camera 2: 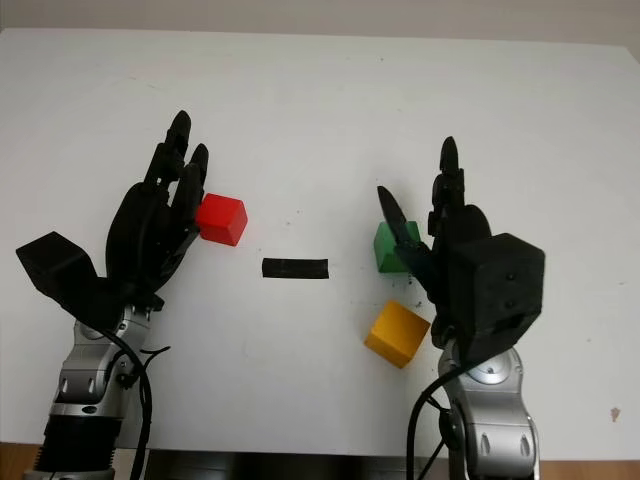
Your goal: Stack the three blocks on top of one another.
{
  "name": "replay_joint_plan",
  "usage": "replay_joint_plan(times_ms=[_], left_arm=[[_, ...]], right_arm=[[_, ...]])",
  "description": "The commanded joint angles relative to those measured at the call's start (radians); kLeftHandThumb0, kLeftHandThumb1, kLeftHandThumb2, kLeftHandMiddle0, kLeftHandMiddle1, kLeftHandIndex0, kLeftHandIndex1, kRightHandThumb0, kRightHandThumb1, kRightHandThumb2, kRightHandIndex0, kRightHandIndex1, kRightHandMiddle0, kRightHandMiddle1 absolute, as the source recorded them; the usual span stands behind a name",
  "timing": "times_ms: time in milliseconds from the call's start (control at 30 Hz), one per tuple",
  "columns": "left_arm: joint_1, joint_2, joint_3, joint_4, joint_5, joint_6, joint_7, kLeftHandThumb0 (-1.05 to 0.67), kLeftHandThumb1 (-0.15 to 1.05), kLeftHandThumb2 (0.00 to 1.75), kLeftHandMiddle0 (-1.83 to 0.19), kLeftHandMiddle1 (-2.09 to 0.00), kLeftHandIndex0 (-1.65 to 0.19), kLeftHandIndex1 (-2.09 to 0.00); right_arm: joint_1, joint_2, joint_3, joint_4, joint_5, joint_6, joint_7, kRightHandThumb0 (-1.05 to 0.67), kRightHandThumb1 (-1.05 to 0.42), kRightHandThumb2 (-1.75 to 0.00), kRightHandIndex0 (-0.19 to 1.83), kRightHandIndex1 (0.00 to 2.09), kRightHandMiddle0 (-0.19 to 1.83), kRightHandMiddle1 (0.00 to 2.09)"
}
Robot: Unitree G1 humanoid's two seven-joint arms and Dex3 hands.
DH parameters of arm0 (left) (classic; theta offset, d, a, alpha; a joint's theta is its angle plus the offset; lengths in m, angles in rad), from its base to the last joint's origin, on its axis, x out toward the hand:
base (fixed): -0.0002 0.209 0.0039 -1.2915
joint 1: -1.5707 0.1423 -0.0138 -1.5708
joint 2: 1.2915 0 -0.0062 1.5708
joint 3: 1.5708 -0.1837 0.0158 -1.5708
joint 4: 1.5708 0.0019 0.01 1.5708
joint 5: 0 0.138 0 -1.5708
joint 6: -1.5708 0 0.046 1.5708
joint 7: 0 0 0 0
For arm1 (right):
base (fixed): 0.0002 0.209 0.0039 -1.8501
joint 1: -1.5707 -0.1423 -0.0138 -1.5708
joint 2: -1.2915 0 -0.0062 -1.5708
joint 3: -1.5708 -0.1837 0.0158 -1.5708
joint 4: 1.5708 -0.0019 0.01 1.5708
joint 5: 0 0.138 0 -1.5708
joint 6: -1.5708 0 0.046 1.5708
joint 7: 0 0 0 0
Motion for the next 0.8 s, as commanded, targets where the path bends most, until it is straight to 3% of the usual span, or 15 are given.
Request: replay_joint_plan(times_ms=[0, 400, 600, 767], left_arm=[[-0.001, 0.006, 0.005, -0.019, -0.004, 0.005, -0.005, -0.7, 1.05, 0.55, 0.11, -0.05, 0.12, -0.05], [-0.027, 0.019, 0.024, 0.016, 0.006, -0.025, 0.01, -0.71, 1.05, 0.53, 0.07, -0.07, 0.07, -0.07], [-0.154, 0.079, 0.081, 0.114, 0.021, -0.143, 0.016, -0.68, 1.05, 0.43, -0.05, -0.1, -0.02, -0.12], [-0.275, 0.237, 0.059, 0.285, 0.18, -0.282, -0.004, -0.65, 1.05, 0.26, -0.26, -0.14, -0.28, -0.27]], right_arm=[[-0.003, -0.005, 0.004, -0.026, 0.001, -0.002, 0.005, -0.55, -1.05, -0.28, -0.11, 0.06, -0.09, 0.07], [-0.052, -0.001, 0.014, 0.032, -0.01, 0.0, -0.006, -0.57, -1.05, -0.27, -0.11, 0.06, -0.1, 0.07], [-0.089, -0.03, -0.01, 0.041, 0.003, 0.003, 0.026, -0.57, -1.05, -0.29, -0.12, 0.06, -0.11, 0.06], [-0.102, -0.073, -0.045, 0.052, 0.013, -0.021, 0.055, -0.58, -1.05, -0.29, -0.12, 0.05, -0.11, 0.06]])
